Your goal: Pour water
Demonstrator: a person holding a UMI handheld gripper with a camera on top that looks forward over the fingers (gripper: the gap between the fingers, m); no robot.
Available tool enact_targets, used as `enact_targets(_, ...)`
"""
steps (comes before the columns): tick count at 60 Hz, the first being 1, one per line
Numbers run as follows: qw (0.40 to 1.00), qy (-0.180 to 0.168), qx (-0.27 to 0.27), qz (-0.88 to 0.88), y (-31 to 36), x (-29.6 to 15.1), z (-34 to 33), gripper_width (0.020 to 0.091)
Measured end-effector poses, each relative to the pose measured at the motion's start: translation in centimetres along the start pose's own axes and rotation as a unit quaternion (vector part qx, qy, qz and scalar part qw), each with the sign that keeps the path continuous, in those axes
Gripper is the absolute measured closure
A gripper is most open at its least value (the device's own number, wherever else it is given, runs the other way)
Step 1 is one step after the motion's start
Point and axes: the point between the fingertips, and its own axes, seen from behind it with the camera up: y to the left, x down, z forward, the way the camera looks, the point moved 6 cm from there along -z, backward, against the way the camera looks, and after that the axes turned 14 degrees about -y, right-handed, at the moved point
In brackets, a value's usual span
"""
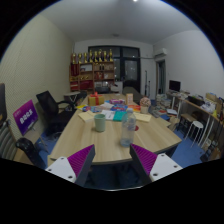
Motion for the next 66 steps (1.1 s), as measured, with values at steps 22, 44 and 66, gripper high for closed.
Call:
enact_targets(22,0.998,-0.068,-0.011,0.002,-7.2,4.8,18.6,0.0312)
enact_targets(44,0.995,-0.089,-0.043,0.017,-8.2,5.9,28.6,0.0341)
enact_targets(66,0.993,-0.053,-0.1,0.033,-8.0,6.3,30.1,0.0496)
